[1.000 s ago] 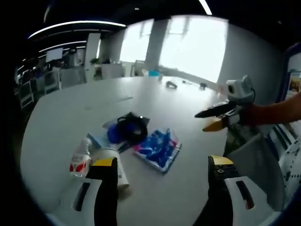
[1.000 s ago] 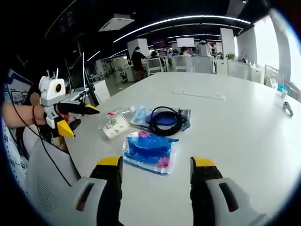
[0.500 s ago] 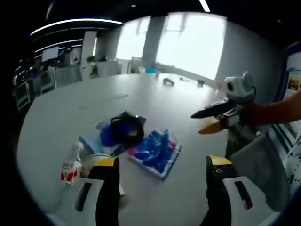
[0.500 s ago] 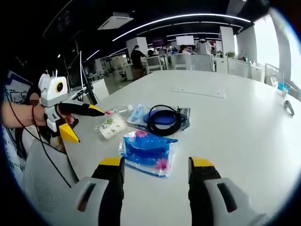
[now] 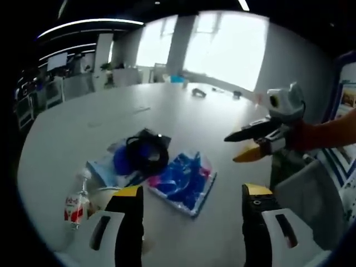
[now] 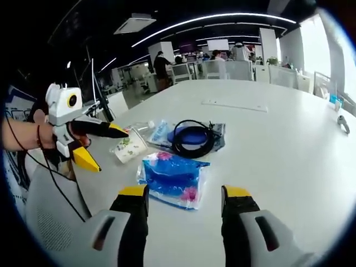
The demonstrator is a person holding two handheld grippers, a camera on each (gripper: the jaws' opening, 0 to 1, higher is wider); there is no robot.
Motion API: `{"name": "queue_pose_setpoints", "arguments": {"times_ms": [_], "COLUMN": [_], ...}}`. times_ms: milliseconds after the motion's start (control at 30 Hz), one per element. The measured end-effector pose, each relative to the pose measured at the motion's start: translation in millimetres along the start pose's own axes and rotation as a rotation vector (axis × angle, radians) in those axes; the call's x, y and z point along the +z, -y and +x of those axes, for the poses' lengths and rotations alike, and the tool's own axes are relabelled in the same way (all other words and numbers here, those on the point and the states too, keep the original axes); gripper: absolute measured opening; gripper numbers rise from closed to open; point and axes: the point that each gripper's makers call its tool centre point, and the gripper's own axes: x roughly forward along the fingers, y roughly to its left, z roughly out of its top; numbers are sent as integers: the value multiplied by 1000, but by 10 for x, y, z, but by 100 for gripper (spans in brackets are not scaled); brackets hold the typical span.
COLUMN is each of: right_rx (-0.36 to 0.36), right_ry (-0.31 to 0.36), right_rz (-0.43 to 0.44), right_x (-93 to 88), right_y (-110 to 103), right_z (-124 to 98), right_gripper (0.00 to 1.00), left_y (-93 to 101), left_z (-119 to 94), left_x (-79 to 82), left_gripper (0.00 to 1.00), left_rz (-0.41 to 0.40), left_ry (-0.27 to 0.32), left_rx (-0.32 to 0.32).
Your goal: Arrange the tabletop items into an orderly group along one side of the table until the central work area is clear of visible clutter.
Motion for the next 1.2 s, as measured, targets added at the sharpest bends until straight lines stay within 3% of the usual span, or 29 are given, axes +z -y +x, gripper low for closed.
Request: {"name": "queue_pose_setpoints", "arguments": {"times_ms": [1200], "right_rx": [10], "right_ry": [-66], "right_rz": [-11], "right_x": [-141], "right_y": [86], "right_z": [283], "right_gripper": [41], "left_y": [-69], "left_z": [397], "left_x": [-249], "left_gripper": [55], "left_rz": [-11], "left_ry": [-135], "left_rx": [39]}}
